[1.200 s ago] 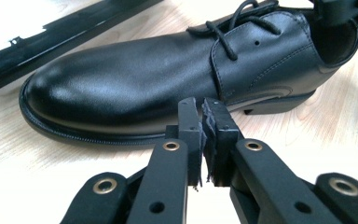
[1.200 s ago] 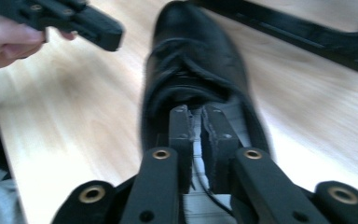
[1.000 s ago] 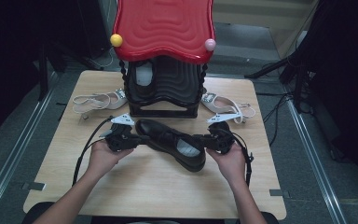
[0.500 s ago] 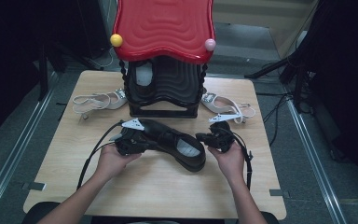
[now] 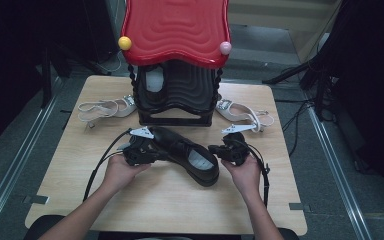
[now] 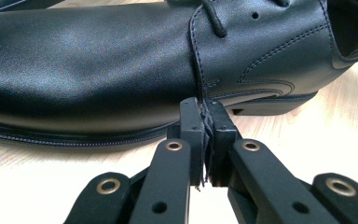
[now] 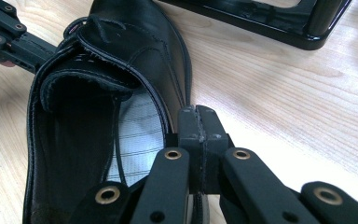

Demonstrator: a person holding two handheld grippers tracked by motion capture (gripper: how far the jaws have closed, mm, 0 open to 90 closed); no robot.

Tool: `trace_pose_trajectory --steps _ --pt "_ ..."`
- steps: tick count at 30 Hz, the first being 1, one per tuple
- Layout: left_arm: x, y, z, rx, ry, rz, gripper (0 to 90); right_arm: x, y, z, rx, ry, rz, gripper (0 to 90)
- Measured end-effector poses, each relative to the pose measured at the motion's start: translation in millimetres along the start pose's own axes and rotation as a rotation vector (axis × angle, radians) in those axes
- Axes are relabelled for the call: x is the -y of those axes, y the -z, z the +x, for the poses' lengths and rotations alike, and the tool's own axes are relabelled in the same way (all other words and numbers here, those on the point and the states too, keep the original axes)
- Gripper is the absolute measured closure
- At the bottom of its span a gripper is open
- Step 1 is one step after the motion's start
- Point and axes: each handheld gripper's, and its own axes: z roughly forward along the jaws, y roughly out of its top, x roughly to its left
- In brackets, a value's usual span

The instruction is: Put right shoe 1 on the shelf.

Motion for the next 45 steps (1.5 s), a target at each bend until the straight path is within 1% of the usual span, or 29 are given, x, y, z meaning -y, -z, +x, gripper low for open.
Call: trace_pose_trajectory --steps 3,6,7,12,14,17,20,22,24,27,28,29,30,34,36,41,45 --pt "-0.8 0.4 2.1 0.0 0.001 0.004 88.3 2.4 1.1 5.0 -0.001 0.01 0.006 90.0" --pt "-2.1 0.2 4.4 0.008 0.008 0.004 88.2 4.9 1.9 7.3 -0.003 0.005 0.001 90.0" --pt "-3.1 -0.5 5.5 0.009 0.007 0.006 88.3 6.9 2.9 10.1 0.001 0.003 -0.001 90.0" --pt "-5.4 -1.1 7.4 0.003 0.002 0.011 89.1 9.2 3.5 15.0 -0.002 0.002 0.005 90.0" --pt "-6.5 -2.0 8.1 0.004 0.004 0.008 89.3 11.5 3.9 18.4 -0.002 -0.009 0.0 90.0" --pt "-8.6 -3.9 9.5 0.009 0.003 0.008 89.4 13.1 5.1 19.9 -0.003 -0.019 0.0 90.0" --pt "-10.5 -6.4 10.8 0.016 0.018 0.004 89.4 16.8 7.7 22.9 -0.002 -0.03 0.003 90.0" --pt "-13.4 -8.5 11.4 0.016 0.011 0.008 89.4 19.0 8.3 24.8 0.003 -0.039 -0.001 90.0" --pt "-14.5 -9.4 11.2 0.014 0.012 0.009 89.4 20.1 8.5 25.7 0.003 -0.043 -0.004 90.0" --pt "-17.6 -12.5 12.1 0.027 0.011 0.006 89.4 21.9 8.7 28.6 0.0 -0.045 -0.002 90.0" --pt "-18.8 -13.8 11.8 0.033 0.017 0.006 87.3 22.3 8.5 29.3 0.0 -0.044 -0.002 90.0" --pt "-21.0 -15.3 10.3 0.021 0.002 0.009 86.5 23.1 7.9 31.0 -0.004 -0.046 -0.004 90.0" --pt "-21.7 -15.8 9.7 0.012 0.0 0.009 86.6 23.4 8.0 31.6 -0.001 -0.046 -0.005 90.0" --pt "-22.6 -17.3 10.7 0.023 0.007 0.007 86.7 24.2 8.6 32.2 -0.001 -0.053 -0.002 90.0" --pt "-24.2 -19.7 10.8 0.016 0.009 -0.001 86.8 24.4 8.3 32.6 -0.007 -0.053 -0.003 90.0" --pt "-26.4 -22.2 11.0 0.014 0.009 -0.004 87.1 24.1 7.6 34.1 -0.007 -0.044 -0.002 90.0" --pt "-27.7 -24.7 10.9 0.02 0.013 -0.009 87.7 24.1 7.2 33.7 -0.022 -0.053 0.002 90.0"
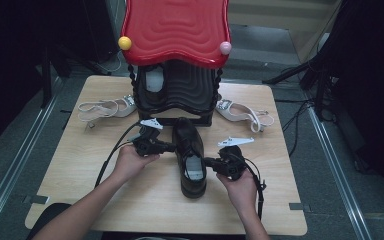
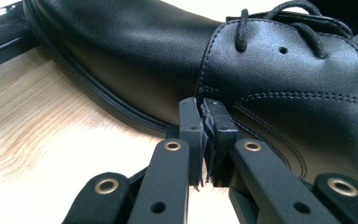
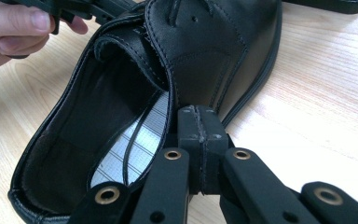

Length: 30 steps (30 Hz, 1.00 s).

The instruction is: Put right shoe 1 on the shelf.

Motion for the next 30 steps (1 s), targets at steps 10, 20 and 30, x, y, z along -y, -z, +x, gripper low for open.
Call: trace_pose_trajectory --steps 10,20,30 --pt "-5.0 11.6 -0.5 -0.01 -0.028 0.011 78.8 -2.9 8.7 -6.5 -0.024 -0.035 -0.03 81.6" --pt "-11.0 37.7 -5.6 0.002 -0.038 0.001 58.9 -14.1 29.8 4.6 -0.035 -0.051 -0.072 66.8" --pt "-22.1 54.9 -9.1 0.001 -0.053 -0.012 58.1 -18.5 21.5 26.8 -0.038 -0.038 -0.025 60.3"
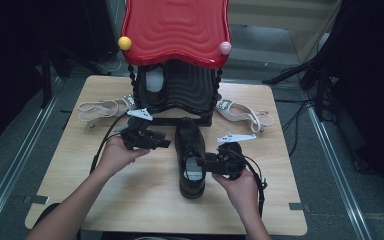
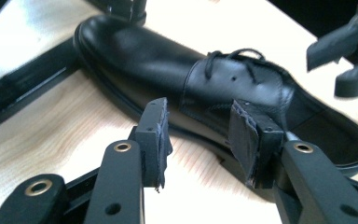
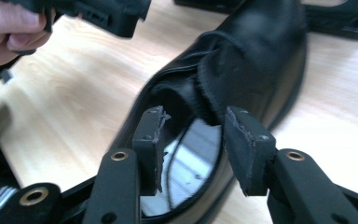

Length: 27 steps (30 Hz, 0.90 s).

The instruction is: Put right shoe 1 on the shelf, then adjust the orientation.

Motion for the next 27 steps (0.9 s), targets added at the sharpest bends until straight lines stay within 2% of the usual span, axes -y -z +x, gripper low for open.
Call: trace_pose_trajectory --steps 1,3,4,5,8,12,14,15,16,19,27 --pt "-2.5 3.2 -0.4 0.006 -0.007 0.007 59.2 -1.1 -1.8 3.6 -0.008 -0.006 0.023 60.5" --pt "-3.5 4.6 -0.7 0.011 -0.013 0.01 61.0 -1.8 -2.8 5.5 -0.017 -0.011 0.033 60.4" --pt "-5.3 9.2 -1.3 0.023 -0.029 0.003 70.3 -3.1 -4.1 9.6 -0.02 -0.009 0.046 60.1" --pt "-6.4 11.3 -1.3 0.027 -0.033 -0.001 75.5 -3.8 -4.5 11.9 -0.02 -0.01 0.052 60.0" --pt "-10.4 16.0 -1.1 0.028 -0.036 -0.008 83.0 -6.1 -7.7 14.6 -0.024 -0.03 0.071 59.3" --pt "-15.7 19.5 -2.5 0.028 -0.041 -0.004 81.7 -7.8 -13.1 16.2 -0.02 -0.052 0.09 57.0" --pt "-25.9 26.2 -4.2 0.021 -0.054 -0.014 81.4 -9.3 -15.7 18.5 -0.022 -0.055 0.098 56.6" --pt "-25.9 26.2 -4.2 0.021 -0.054 -0.014 81.4 -10.3 -17.0 19.7 -0.023 -0.057 0.105 56.7" --pt "-33.4 30.7 -4.4 0.025 -0.062 -0.023 81.8 -11.5 -18.3 20.7 -0.02 -0.053 0.109 56.7" --pt "-39.9 34.1 -4.2 0.016 -0.073 -0.037 86.3 -14.7 -23.8 23.6 -0.018 -0.05 0.127 56.6" --pt "-59.5 41.7 6.2 0.015 -0.05 -0.045 88.4 -21.1 -42.7 28.7 -0.009 -0.049 0.184 54.7"
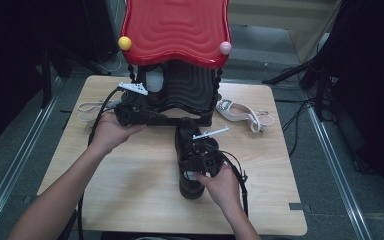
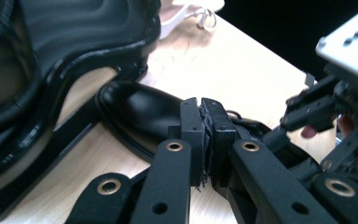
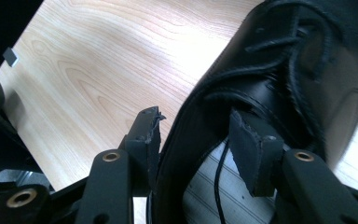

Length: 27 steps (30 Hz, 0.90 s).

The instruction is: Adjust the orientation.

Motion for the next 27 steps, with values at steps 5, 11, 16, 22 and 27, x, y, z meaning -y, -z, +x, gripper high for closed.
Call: trace_pose_trajectory --steps 5,11,16,22,27 --pt "-11.1 6.4 1.4 -0.013 -0.012 -0.003 88.4 -5.0 -10.7 5.2 0.009 -0.001 0.03 54.6" --pt "-29.1 16.8 6.6 -0.022 -0.005 -0.012 88.3 -10.3 -31.9 8.4 0.043 -0.014 0.089 55.7" --pt "-41.9 25.2 6.1 -0.028 -0.013 -0.021 88.3 -10.6 -42.3 12.3 0.079 -0.023 0.131 55.9" --pt "-59.9 35.5 3.8 -0.046 -0.031 -0.041 88.3 -10.6 -48.7 14.5 0.146 0.007 0.166 60.3" --pt "-73.2 41.8 0.3 -0.053 -0.053 -0.052 88.3 -9.4 -46.7 14.1 0.142 0.022 0.157 67.4"
